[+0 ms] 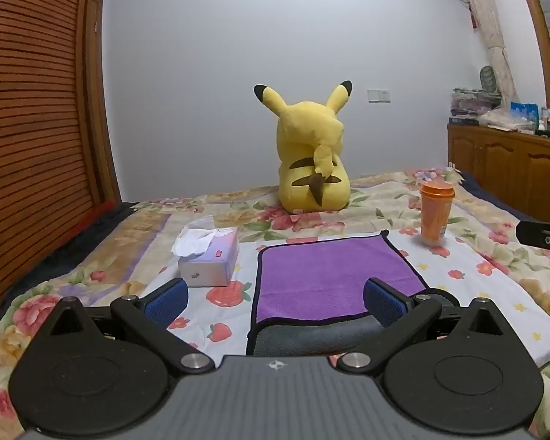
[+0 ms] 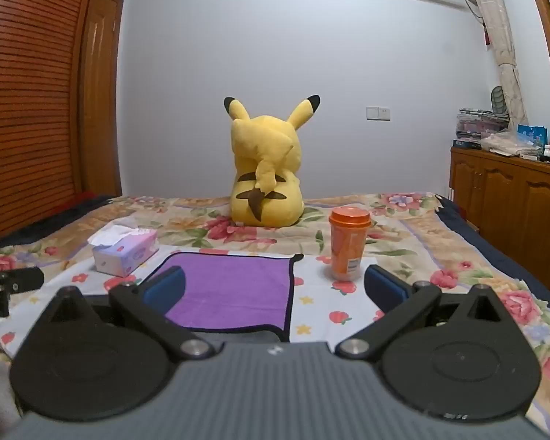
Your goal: Fold towel
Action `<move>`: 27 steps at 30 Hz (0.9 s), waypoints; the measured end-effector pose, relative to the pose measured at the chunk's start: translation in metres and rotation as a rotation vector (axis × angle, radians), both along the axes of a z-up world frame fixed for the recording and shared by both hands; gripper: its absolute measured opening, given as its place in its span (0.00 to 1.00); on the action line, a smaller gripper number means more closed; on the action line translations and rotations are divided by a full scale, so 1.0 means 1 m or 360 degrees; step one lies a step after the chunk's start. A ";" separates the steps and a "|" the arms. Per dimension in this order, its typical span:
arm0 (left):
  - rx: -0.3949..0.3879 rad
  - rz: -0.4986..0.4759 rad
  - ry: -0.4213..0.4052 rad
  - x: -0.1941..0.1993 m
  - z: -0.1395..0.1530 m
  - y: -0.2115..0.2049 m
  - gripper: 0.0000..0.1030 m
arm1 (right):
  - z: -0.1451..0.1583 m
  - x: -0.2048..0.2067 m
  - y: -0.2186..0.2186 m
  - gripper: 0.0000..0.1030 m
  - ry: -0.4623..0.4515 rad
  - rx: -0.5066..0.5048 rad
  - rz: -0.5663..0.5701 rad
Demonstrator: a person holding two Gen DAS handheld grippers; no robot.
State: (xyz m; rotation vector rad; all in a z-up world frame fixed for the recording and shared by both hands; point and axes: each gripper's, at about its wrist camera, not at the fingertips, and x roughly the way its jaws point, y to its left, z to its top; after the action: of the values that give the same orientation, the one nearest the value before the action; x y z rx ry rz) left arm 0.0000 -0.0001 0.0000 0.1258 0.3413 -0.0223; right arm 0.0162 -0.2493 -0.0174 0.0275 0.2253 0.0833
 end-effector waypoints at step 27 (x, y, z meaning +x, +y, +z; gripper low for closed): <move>-0.0016 0.0002 -0.0017 0.000 0.000 0.000 1.00 | -0.001 0.001 -0.001 1.00 0.0004 0.0003 0.0001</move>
State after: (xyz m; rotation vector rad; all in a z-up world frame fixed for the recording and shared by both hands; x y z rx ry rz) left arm 0.0000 0.0001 0.0000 0.1155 0.3306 -0.0219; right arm 0.0172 -0.2503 -0.0186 0.0293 0.2279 0.0840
